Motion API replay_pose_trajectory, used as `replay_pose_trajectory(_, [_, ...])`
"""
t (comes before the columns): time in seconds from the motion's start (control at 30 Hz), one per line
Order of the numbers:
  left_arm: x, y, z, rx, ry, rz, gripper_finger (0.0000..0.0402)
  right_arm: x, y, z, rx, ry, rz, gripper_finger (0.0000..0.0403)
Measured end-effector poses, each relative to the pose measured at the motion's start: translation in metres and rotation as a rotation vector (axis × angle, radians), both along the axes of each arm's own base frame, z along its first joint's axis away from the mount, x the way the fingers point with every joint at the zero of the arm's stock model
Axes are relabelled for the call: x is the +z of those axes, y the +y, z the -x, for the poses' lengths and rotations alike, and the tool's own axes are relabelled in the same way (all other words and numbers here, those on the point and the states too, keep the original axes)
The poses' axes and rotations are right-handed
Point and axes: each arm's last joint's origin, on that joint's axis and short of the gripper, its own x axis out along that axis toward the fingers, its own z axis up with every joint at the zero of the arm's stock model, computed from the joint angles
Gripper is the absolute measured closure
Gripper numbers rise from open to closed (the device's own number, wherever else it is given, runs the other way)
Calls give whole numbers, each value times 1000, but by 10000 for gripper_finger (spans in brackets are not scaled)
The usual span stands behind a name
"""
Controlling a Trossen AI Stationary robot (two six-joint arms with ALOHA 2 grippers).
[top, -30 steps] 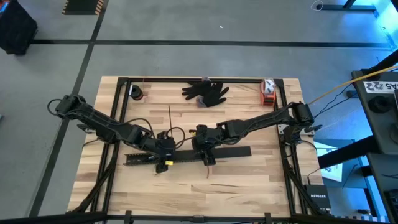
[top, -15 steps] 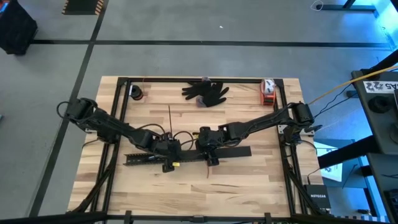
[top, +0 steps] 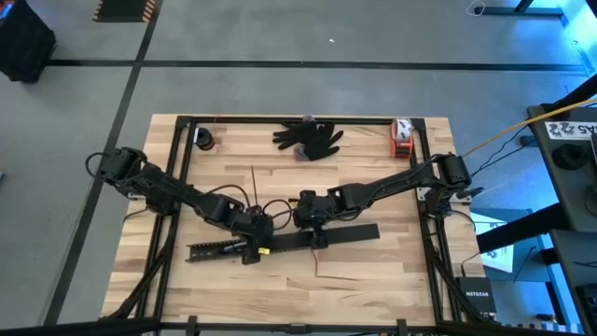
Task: Ziptie cables
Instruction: Close the black cable duct lid
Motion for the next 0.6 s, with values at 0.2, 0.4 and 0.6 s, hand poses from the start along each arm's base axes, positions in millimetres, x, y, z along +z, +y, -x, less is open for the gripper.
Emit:
replay_pose_trajectory(0.2, [-2, -2, -1, 2, 3, 36, 148, 0, 0, 0, -1, -3, 1, 125])
replay_pose_trajectory(0.4, [-8, -2, -3, 9, 37, 47, 148, 1, 0, -1, -10, -14, -8, 125])
replay_pose_trajectory(0.6, [15, 0, 2, 42, 76, 14, 148, 9, 3, -6, -27, -44, -89, 125])
